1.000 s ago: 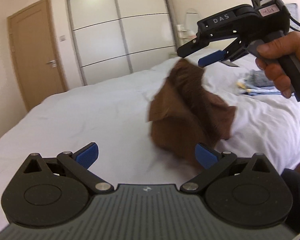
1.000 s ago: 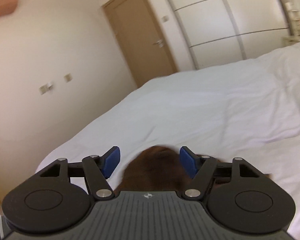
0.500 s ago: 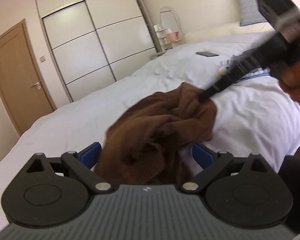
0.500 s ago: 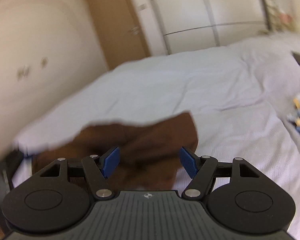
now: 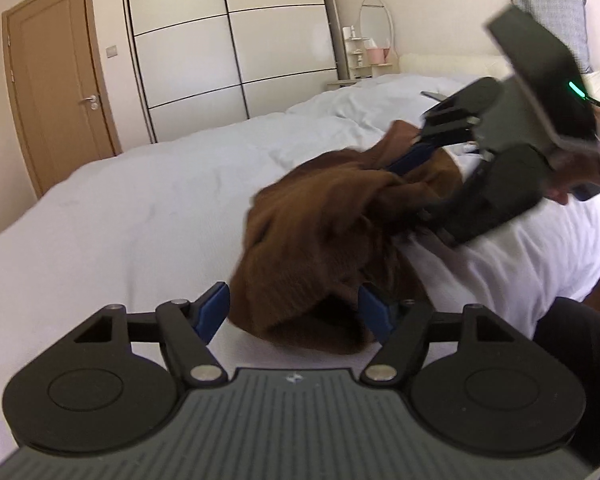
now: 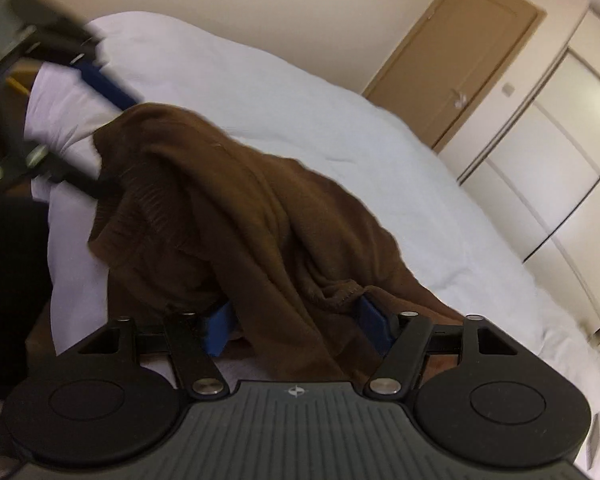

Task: Fold clothes
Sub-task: 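Grasp the shorts waistband with the left gripper while the right gripper holds the other waistband end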

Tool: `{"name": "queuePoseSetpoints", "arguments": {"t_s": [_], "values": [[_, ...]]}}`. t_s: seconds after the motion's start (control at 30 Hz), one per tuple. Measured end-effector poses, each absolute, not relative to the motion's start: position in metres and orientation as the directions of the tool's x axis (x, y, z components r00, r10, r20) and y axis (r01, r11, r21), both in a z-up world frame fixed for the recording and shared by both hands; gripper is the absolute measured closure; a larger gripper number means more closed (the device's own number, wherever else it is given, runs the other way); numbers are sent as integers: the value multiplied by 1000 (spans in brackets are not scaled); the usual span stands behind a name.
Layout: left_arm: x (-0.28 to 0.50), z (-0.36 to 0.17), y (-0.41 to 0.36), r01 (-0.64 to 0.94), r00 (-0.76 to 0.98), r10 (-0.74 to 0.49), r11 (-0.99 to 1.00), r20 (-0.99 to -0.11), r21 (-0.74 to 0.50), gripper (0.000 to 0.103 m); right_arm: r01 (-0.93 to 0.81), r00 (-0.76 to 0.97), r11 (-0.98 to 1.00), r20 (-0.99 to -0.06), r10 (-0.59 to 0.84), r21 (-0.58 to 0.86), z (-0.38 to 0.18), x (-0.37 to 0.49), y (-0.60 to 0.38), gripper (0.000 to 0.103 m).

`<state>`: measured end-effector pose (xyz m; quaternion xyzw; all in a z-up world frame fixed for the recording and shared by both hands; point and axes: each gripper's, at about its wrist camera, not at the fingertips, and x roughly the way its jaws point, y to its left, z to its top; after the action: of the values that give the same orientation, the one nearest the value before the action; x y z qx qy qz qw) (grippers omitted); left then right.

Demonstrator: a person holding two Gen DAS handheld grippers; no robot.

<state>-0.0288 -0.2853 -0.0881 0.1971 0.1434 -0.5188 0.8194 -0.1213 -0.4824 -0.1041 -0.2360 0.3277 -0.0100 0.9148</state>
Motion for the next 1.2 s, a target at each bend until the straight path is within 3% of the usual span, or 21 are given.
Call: {"name": "queuePoseSetpoints", "arguments": {"t_s": [0.07,0.1,0.17,0.3,0.33,0.37,0.43,0.57,0.73,0.83,0.87,0.9,1.0,1.07,1.2], "values": [[-29,-89,-289,915,402,-804,373,-438,155,31,-104,785,930,-603,-140,-352,-95,-117,-494,79],[-29,-90,-291,918,393,-808,369,-440,143,29,-87,787,948,-605,-124,-308,-90,-116,-499,83],[-27,-94,-298,921,384,-808,368,-446,127,24,-55,798,966,-593,-109,-252,-78,-118,-505,86],[-27,-99,-309,926,371,-816,358,-444,117,25,10,825,989,-558,-91,-147,-49,-136,-512,87],[-29,-97,-312,930,363,-823,346,-437,123,31,28,831,992,-549,-91,-121,-40,-140,-513,88],[-30,-94,-315,934,356,-830,332,-429,132,53,46,836,994,-541,-93,-100,-30,-143,-511,88],[-30,-77,-312,944,329,-849,299,-413,137,77,82,848,995,-519,-104,-65,-11,-159,-509,88],[-29,-40,-305,962,271,-884,232,-380,146,92,126,878,992,-466,-108,8,30,-193,-508,88],[-4,29,-288,971,229,-924,194,-305,142,90,143,921,984,-377,-93,107,91,-249,-504,88],[19,49,-297,966,255,-926,228,-279,124,73,184,926,963,-362,-103,198,115,-254,-521,87],[26,49,-305,963,269,-921,246,-281,113,64,215,920,955,-372,-127,206,113,-249,-529,86],[32,44,-315,959,282,-914,262,-292,107,62,249,909,947,-386,-156,203,109,-243,-538,86],[46,24,-344,948,317,-885,303,-340,97,62,361,857,917,-449,-252,173,85,-220,-566,79],[48,7,-353,941,337,-865,321,-371,106,61,438,806,888,-499,-320,138,63,-203,-586,69],[53,-25,-353,932,354,-822,347,-446,102,57,527,709,849,-534,-461,-33,23,-180,-594,58]]}}
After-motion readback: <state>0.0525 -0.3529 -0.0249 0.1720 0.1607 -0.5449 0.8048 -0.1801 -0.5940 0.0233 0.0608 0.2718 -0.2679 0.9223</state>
